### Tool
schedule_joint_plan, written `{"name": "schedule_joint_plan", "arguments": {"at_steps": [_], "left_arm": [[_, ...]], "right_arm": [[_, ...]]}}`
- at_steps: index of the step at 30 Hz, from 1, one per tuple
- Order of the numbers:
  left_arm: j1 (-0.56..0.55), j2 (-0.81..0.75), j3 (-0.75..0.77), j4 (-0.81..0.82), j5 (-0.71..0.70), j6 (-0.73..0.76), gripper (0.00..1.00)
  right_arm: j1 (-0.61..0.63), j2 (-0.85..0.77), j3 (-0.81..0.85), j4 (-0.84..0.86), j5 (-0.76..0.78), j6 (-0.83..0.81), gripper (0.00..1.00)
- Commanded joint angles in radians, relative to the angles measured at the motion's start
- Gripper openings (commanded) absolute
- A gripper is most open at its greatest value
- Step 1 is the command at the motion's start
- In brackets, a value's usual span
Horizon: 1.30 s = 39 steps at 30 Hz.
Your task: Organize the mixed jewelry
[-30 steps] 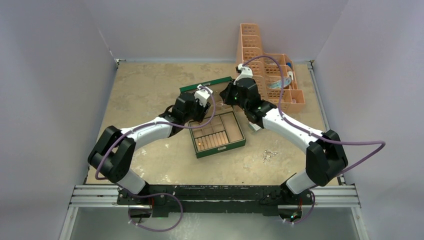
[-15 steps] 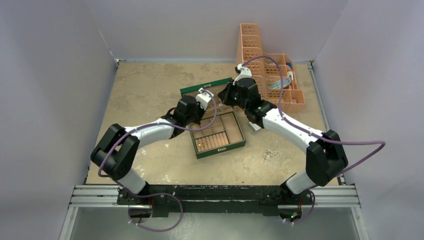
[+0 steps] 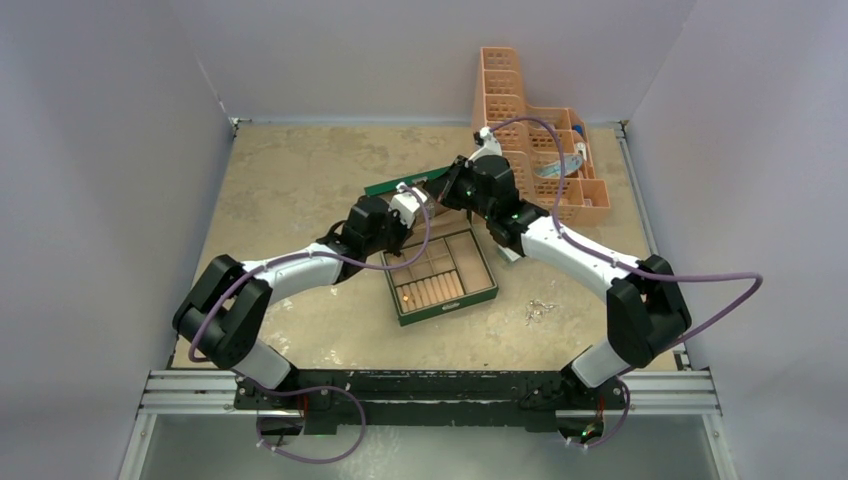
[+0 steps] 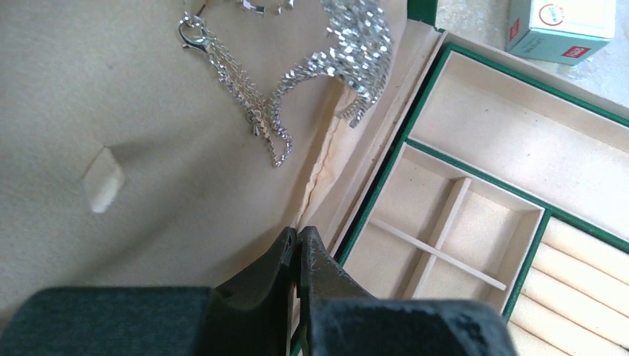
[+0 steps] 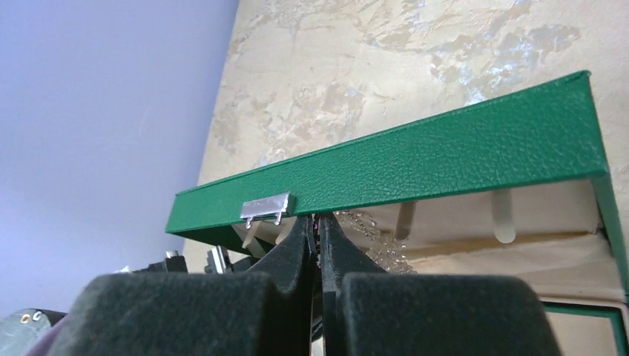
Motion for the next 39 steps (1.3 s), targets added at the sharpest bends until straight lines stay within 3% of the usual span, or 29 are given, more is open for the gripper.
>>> {"name": "schedule_joint_plan", "arguments": {"at_steps": [1, 17, 32, 35, 39], "left_arm": [[-0.011, -0.033, -0.026, 0.038, 0.098, -0.017, 0.00], [-0.010, -0.050, -0.029, 0.037, 0.113, -0.037, 0.00], [-0.009, -0.059, -0.015, 0.024, 0.127, -0.039, 0.00], [-0.009, -0.059, -0.013, 0.022, 0.124, -0.041, 0.00], [-0.009, -0.056, -0.008, 0.018, 0.125, -0.046, 0.00]], "right_arm": [[0.007, -0.002, -0.012, 0.106, 0.002, 0.132, 0.00], [0.069, 0.002, -0.117, 0.171, 0.127, 0.103, 0.01], [0.088, 0.078, -0.091, 0.227, 0.156, 0.055, 0.01], [0.094, 0.074, -0.106, 0.216, 0.171, 0.052, 0.08], [0.095, 0.052, -0.117, 0.177, 0.203, 0.059, 0.28]]}}
